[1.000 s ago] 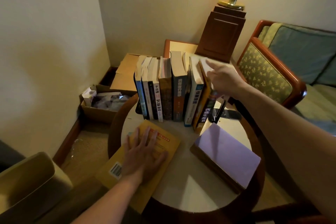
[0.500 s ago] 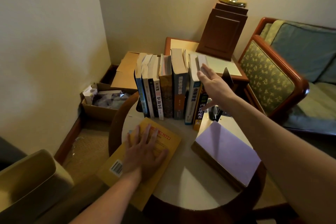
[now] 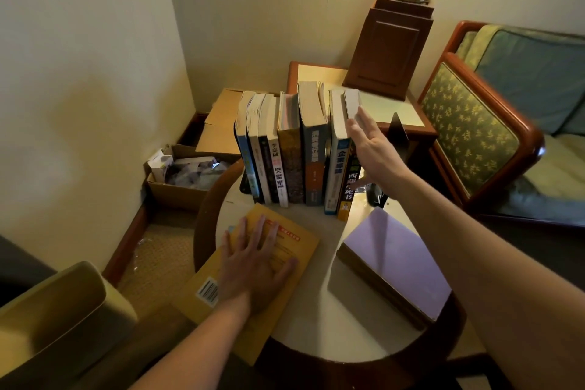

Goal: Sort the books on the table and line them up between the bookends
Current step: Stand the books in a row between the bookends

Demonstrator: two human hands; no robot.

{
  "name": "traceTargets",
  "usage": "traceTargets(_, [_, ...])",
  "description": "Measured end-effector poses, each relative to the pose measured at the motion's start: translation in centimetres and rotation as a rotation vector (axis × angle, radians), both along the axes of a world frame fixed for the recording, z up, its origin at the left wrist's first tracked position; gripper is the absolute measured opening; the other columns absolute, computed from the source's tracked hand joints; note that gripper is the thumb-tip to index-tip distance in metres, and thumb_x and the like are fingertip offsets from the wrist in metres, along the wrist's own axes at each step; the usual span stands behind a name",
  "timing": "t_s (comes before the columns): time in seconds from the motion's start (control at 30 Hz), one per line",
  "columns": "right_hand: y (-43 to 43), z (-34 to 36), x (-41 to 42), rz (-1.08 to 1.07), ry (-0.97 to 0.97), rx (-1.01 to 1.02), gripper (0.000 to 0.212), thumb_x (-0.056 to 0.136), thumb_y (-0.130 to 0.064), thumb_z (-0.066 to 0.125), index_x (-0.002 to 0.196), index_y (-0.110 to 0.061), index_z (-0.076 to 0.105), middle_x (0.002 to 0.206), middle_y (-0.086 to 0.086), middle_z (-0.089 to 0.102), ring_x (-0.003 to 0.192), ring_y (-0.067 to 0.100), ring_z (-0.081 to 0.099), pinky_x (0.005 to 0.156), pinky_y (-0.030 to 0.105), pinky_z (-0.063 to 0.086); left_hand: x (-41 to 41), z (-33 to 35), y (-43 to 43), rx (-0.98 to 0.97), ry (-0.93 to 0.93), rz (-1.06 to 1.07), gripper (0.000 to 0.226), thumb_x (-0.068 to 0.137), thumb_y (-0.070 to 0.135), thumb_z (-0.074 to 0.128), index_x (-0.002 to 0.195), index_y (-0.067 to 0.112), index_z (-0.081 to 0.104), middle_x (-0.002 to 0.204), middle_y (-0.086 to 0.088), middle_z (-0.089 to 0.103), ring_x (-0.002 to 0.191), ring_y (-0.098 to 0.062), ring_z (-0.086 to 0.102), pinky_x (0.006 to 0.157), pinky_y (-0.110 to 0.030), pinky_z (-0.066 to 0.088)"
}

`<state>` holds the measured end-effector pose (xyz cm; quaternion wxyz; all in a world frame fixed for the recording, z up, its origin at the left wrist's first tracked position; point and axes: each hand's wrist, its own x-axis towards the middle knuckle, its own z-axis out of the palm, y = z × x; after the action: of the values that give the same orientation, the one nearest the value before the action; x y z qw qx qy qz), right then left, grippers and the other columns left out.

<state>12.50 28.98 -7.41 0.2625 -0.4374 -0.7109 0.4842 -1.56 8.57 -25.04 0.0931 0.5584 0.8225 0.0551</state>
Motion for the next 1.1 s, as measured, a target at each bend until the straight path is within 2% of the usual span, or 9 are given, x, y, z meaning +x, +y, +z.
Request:
traceTargets(0.1, [-2.2,-1.5,1.3,-0.02,0.005,0.078,0.07,0.103,-0.05,0.042,0.158,-0.043,0.001,0.159,0.0,0.035,0.121,0.016,0.053,0.09,0.044,0.055,0.0,0.2,0.1,-0.002,0.001,0.003,0.09,0.083,0.087,0.004,0.158,0.039,-0.006,0.168,0.006,-0.015,0.152,-0.029,-0.021,0.122,-0.058,-0.009])
traceTargets(0.27, [-8.3,-7.4,4.1,-0.05,-0.056,0.331,0.082,0.099,-0.025,0.06,0.159,-0.034,0.004,0.147,-0.018,0.036,0.13,-0.004,0.031,0.103,0.018,0.035,0.4,0.5,0.0,-0.023,-0.02,0.011,0.09,0.083,0.088,0.007,0.159,0.04,-0.005,0.168,0.007,-0.014,0.152,-0.028,-0.02,0.122,-0.057,-0.01])
traceTargets(0.37, [-11.1,-11.4,4.3,-0.039,-0.149,0.4,0.092,0.091,-0.017,0.071,0.159,-0.033,0.011,0.152,-0.008,0.039,0.133,0.001,0.033,0.104,0.021,0.037,0.1,0.9,-0.1,-0.013,-0.04,0.005,0.089,0.085,0.086,0.014,0.159,0.04,-0.003,0.167,0.01,-0.012,0.153,-0.025,-0.02,0.122,-0.053,-0.013])
traceTargets(0.5, [-12.7,-14.5,3.7,0.15,-0.244,0.38,0.046,0.095,-0.048,0.055,0.139,-0.041,0.042,0.133,-0.012,0.052,0.125,0.012,0.051,0.095,0.028,0.051,-0.3,0.8,-1.9,0.037,-0.101,-0.034,0.084,0.089,0.082,0.019,0.158,0.039,0.003,0.164,0.013,-0.013,0.154,-0.018,-0.017,0.119,-0.041,-0.021])
traceTargets(0.7, [-13.2,-15.7,2.5,0.276,-0.384,0.379,0.067,0.096,-0.045,0.055,0.153,-0.035,0.022,0.155,-0.003,0.032,0.143,0.023,0.036,0.106,0.045,0.047,-0.9,0.2,-7.5,0.028,-0.129,0.117,0.074,0.092,0.08,0.016,0.157,0.047,0.0,0.164,0.018,-0.016,0.15,-0.01,-0.023,0.12,-0.039,-0.02])
traceTargets(0.77, [-13.1,-16.1,1.9,0.325,-0.531,0.363,0.07,0.096,-0.053,0.052,0.155,-0.033,0.021,0.163,0.0,0.018,0.152,0.028,0.017,0.116,0.051,0.034,-0.8,0.4,-9.0,0.026,-0.178,0.217,0.082,0.088,0.084,0.019,0.158,0.045,0.002,0.166,0.016,-0.011,0.155,-0.017,-0.011,0.125,-0.044,-0.005])
traceTargets(0.83, [-13.1,-16.1,1.4,0.355,-0.623,0.333,0.074,0.096,-0.06,0.049,0.157,-0.032,0.019,0.167,0.003,0.003,0.154,0.029,-0.003,0.121,0.052,0.02,-0.8,0.6,-10.2,0.113,-0.383,0.398,0.097,0.077,0.091,0.035,0.158,0.043,0.013,0.167,0.009,0.011,0.152,-0.024,0.02,0.122,-0.049,0.024])
traceTargets(0.97, [-12.8,-15.0,1.1,0.366,-0.591,0.182,0.082,0.093,-0.058,0.058,0.157,-0.037,0.012,0.166,0.006,-0.01,0.153,0.036,-0.003,0.12,0.049,0.02,-1.7,1.4,-11.0,0.228,-0.683,0.648,0.117,0.046,0.094,0.066,0.148,0.042,0.037,0.139,0.003,0.052,0.123,-0.021,0.055,0.101,-0.048,0.052])
traceTargets(1.1, [-12.4,-15.5,1.4,0.376,-0.607,0.139,0.086,0.09,-0.06,0.06,0.157,-0.036,0.012,0.166,0.005,-0.004,0.151,0.036,0.012,0.117,0.047,0.031,-2.6,3.1,-10.9,0.334,-0.873,0.669,0.068,0.067,0.043,0.088,0.123,0.039,0.051,0.117,0.01,0.058,0.102,-0.014,0.063,0.083,-0.04,0.059])
